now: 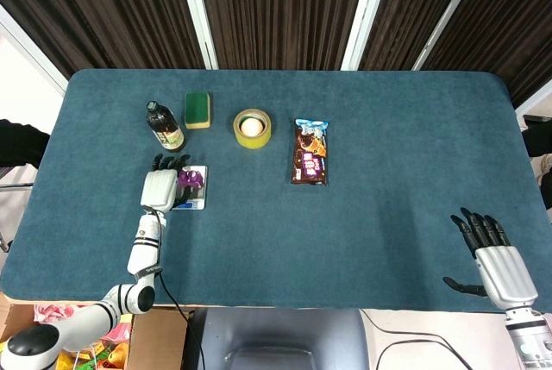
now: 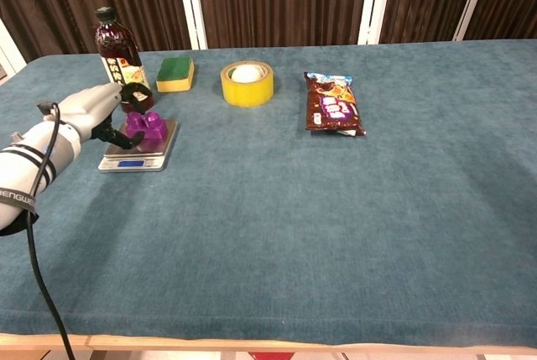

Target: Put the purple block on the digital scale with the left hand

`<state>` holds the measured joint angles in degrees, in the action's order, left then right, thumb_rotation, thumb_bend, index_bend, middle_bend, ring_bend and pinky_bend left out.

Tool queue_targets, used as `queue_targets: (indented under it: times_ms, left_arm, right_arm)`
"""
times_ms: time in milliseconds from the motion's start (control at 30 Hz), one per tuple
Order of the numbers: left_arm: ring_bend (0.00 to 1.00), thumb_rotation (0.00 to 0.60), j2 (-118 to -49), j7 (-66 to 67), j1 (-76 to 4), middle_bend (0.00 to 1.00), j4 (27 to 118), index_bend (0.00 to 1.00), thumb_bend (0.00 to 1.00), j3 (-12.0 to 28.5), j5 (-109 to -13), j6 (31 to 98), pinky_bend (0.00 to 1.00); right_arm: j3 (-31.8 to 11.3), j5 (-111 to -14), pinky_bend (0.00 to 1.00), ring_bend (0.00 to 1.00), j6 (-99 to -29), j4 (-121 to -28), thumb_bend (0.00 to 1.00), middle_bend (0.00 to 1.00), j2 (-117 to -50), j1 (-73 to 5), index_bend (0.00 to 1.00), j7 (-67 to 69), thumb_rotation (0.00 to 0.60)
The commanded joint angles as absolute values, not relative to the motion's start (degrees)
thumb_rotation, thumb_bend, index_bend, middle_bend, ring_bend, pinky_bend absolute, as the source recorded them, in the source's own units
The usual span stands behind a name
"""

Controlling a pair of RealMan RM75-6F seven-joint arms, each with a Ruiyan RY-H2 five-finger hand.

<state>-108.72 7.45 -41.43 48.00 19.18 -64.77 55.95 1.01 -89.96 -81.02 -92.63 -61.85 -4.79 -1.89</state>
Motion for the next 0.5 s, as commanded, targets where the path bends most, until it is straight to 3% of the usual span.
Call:
queue_targets:
  times_ms: [33, 200, 300, 400, 500]
  left_arm:
    - [0.11, 0.6, -108.18, 7.8, -41.39, 0.24, 48.87, 0.15, 0.4, 19.1, -64.8, 56.36, 0.07]
    - [0.11, 0.6, -105.54, 8.04, -39.91, 0.23, 54.05, 0.15, 0.4, 18.31, -66.26, 59.5, 0.07]
    - [0.1, 0.6, -100.29, 7.9, -36.46, 0.2, 63.05, 0.11, 0.39, 16.24, -69.03, 63.94, 0.11]
    - [0.06, 0.6, -91.93, 6.45, -30.51, 0.15, 75.05, 0.05, 0.39, 12.16, -74.08, 70.81, 0.09]
    - [0.01, 0.6, -83.41, 3.65, -23.2, 0.1, 84.52, 0.0, 0.39, 5.52, -81.09, 78.98, 0.06]
  right_arm:
    - [1.0, -90.05, 0.0, 0.0, -81.21, -92.66, 0.15, 0.0, -61.88, -4.72, 0.0, -1.97, 0.6]
    - [1.07, -90.27, 0.0, 0.0, -81.38, -92.68, 0.15, 0.0, -61.97, -4.65, 0.0, -2.35, 0.6]
    - [1.27, -90.65, 0.0, 0.0, -81.44, -92.74, 0.15, 0.0, -61.94, -4.62, 0.0, -2.56, 0.6]
    - [1.59, -91.31, 0.0, 0.0, -81.79, -92.89, 0.15, 0.0, -61.83, -4.45, 0.0, -2.82, 0.6]
    - [1.93, -92.01, 0.0, 0.0, -82.32, -93.02, 0.15, 0.0, -61.94, -4.16, 0.0, -3.32, 0.6]
